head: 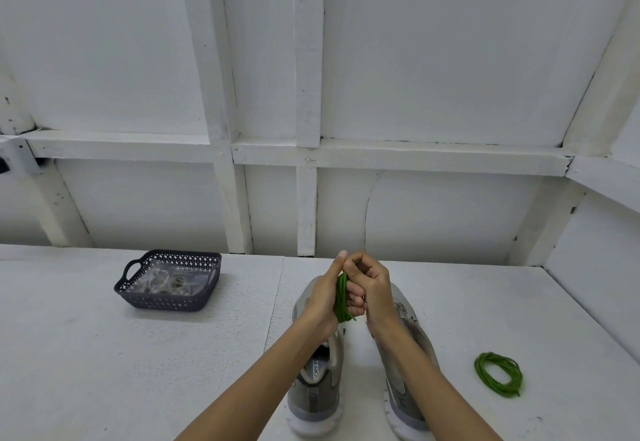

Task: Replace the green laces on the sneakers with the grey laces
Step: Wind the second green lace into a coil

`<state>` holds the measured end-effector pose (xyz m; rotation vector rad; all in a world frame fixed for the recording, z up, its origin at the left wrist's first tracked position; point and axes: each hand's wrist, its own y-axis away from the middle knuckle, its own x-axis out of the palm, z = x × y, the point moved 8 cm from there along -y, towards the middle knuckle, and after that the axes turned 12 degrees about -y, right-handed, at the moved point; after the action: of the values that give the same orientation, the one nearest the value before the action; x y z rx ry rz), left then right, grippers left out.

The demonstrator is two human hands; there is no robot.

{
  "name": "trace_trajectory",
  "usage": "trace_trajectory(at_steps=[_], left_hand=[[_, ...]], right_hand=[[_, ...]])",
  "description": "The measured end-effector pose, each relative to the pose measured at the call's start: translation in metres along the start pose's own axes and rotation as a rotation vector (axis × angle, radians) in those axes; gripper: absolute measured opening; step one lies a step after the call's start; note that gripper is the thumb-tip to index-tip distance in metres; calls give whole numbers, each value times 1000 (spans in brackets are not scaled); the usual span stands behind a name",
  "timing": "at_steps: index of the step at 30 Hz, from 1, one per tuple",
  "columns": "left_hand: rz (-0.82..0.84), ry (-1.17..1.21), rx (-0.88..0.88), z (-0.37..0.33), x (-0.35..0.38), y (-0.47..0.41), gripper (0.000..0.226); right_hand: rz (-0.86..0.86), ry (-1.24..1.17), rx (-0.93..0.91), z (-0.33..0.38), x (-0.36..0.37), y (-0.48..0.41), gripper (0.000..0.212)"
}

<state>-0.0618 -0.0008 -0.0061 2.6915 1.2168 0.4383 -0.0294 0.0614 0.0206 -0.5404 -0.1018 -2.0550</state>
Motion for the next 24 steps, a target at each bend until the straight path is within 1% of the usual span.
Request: trace_trajectory(at_steps=[3,6,11,18,24], left_hand=[[-54,0,9,0,-2,0,59],[-37,-15,2,-1,-2,1,61],[-67,-45,7,2,-5,2,61],[-149,-49,17,1,-3,11,61],[-219,-103,63,1,-3,13,59]], right_hand=[[8,20,4,1,1,1,28],[6,50,4,0,0,3,27],[-6,135,-42,3,2,6,26],[-103,221,-225,5,-4,9,29],[-169,469,-443,13,-3,12,32]])
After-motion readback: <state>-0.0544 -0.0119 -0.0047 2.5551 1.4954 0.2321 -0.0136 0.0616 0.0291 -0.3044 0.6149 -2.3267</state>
